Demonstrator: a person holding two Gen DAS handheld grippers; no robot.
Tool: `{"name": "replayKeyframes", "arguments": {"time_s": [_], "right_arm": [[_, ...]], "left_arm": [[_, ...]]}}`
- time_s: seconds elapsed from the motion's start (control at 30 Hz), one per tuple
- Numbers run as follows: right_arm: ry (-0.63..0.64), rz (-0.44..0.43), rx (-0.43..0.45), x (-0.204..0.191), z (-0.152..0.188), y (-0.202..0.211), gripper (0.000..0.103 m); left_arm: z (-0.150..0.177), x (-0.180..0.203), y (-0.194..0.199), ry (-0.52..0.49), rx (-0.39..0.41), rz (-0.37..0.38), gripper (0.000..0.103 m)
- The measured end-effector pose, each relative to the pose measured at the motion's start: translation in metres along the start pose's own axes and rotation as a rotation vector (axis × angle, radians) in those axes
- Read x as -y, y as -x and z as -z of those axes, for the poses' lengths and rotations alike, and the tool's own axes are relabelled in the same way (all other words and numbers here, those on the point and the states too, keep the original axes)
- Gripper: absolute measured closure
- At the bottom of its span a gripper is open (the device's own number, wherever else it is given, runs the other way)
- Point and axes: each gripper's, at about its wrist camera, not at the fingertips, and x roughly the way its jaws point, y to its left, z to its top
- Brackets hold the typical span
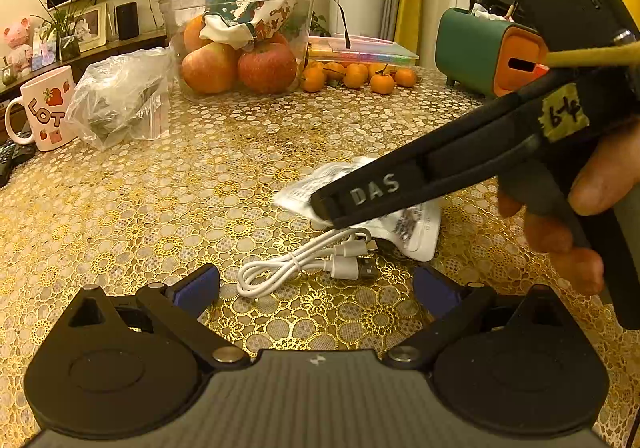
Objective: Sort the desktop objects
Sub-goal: 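Grasp the silver printed pouch with the right tool, lifting it off the white cable, then grasp the white USB cable with the left tool while the right tool holds the pouch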
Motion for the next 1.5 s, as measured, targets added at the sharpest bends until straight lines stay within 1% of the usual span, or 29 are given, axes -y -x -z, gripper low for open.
{"name": "replayKeyframes", "arguments": {"time_s": [0.2, 0.33, 0.4, 0.5, 0.57, 0.6, 0.77, 0.9, 1.0, 1.07, 1.13, 1.3, 1.5], "right_arm": [[-0.08, 0.047, 0.015, 0.018, 0.004, 0.008, 0.052], [-0.112, 0.054, 0.027, 0.026, 0.006, 0.017, 0.064], [-0.107, 0.052, 0.023, 0.026, 0.008, 0.019, 0.062], [-0.105, 0.045, 0.005, 0.024, 0.008, 0.017, 0.054], [-0.101, 0.049, -0.012, 0.022, 0.008, 0.013, 0.042], [-0.099, 0.051, -0.012, 0.021, 0.008, 0.012, 0.039], [-0.088, 0.054, -0.014, 0.017, 0.011, 0.01, 0.038], [-0.062, 0.063, -0.009, 0.014, 0.016, 0.013, 0.042], [-0.038, 0.086, 0.004, 0.009, 0.019, 0.016, 0.046], [-0.054, 0.094, 0.022, 0.01, 0.018, 0.02, 0.057], [-0.072, 0.09, 0.038, 0.014, 0.016, 0.024, 0.064], [-0.078, 0.104, 0.044, 0.014, 0.019, 0.029, 0.066], [-0.122, 0.105, 0.063, 0.019, 0.024, 0.04, 0.067]], "left_arm": [[-0.003, 0.003, -0.002, 0.011, -0.007, 0.006, 0.0], [-0.005, 0.004, -0.005, 0.025, -0.007, -0.009, 0.0], [-0.006, 0.005, -0.006, 0.029, -0.006, -0.013, 0.0], [-0.006, 0.006, -0.007, 0.027, -0.007, -0.019, 0.0], [-0.006, 0.007, -0.007, 0.019, -0.007, -0.024, 0.0], [-0.006, 0.007, -0.008, 0.015, -0.008, -0.026, 0.0], [-0.006, 0.008, -0.008, 0.01, -0.004, -0.027, 0.0], [-0.006, 0.01, -0.01, -0.003, -0.002, -0.038, 0.001], [-0.005, 0.011, -0.008, -0.012, 0.006, -0.038, 0.007], [-0.005, 0.011, -0.007, -0.014, 0.016, -0.046, 0.018], [-0.005, 0.011, -0.005, -0.012, 0.025, -0.049, 0.028], [-0.005, 0.011, -0.005, -0.011, 0.025, -0.051, 0.028], [-0.005, 0.011, -0.004, -0.007, 0.02, -0.052, 0.029]]}}
